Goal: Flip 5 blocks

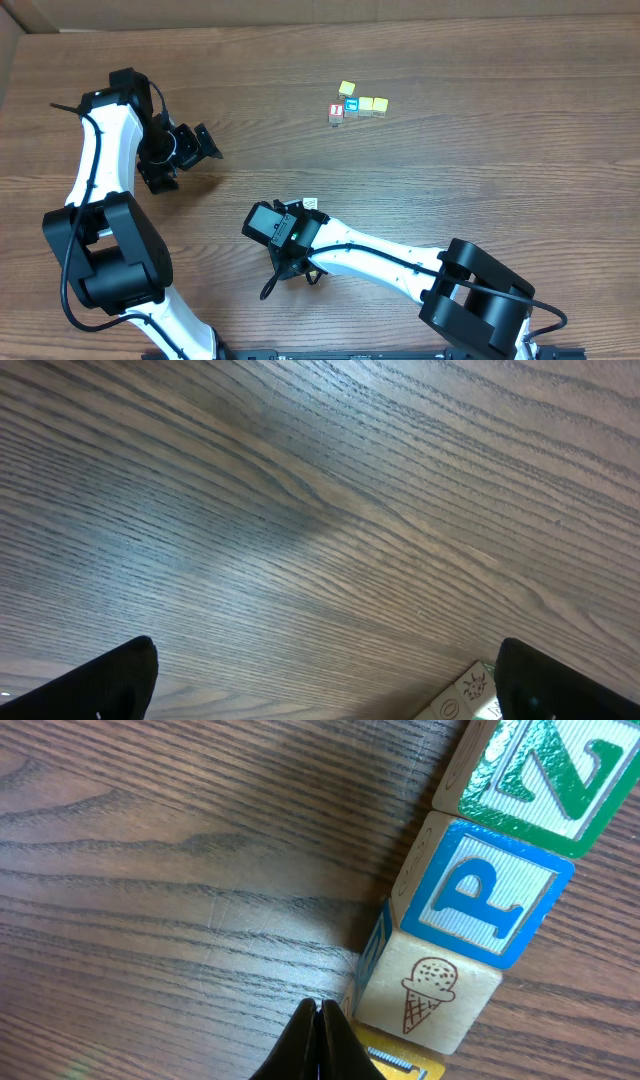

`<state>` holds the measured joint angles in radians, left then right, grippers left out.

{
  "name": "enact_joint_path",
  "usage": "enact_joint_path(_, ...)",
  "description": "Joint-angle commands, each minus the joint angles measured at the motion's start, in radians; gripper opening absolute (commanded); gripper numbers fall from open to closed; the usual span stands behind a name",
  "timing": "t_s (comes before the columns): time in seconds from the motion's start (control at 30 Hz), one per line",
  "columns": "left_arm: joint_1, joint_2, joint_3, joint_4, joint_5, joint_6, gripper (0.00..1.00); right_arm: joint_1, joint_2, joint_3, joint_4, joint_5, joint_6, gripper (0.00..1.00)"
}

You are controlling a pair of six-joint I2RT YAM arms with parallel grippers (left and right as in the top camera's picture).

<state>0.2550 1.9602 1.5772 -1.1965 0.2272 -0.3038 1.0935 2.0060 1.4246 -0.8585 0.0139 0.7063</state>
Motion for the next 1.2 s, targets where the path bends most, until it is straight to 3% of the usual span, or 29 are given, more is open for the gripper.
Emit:
enact_joint_path(0.0,-0.007,0.005,0.015,0.001,-0.002,0.009,1.00,-0.003,0.008,0.027,-0.002,-0.001,-0.002,0.04)
enact_joint_path(0.23,-0.007,0.005,0.015,0.001,-0.002,0.009,1.00,-0.032,-0.053,0.135,-0.091,-0.008,-0.040,0.04)
enact_joint_path(0.47,-0.007,0.005,0.015,0.001,-0.002,0.009,1.00,-0.211,-0.140,0.135,-0.193,-0.016,-0.042,0.04)
enact_joint_path(0.7,-0.007,0.005,0.015,0.001,-0.002,0.009,1.00,-0.343,-0.140,0.134,-0.286,-0.136,-0.141,0.04)
enact_joint_path(0.87,-0.007,0.005,0.015,0.002,-0.002,0.008,1.00,-0.342,-0.140,0.134,-0.330,-0.157,-0.169,0.04)
enact_joint_path(1.17,-0.008,0.005,0.015,0.188,0.042,-0.013,1.00,-0.246,-0.140,0.089,-0.388,-0.158,-0.304,0.04)
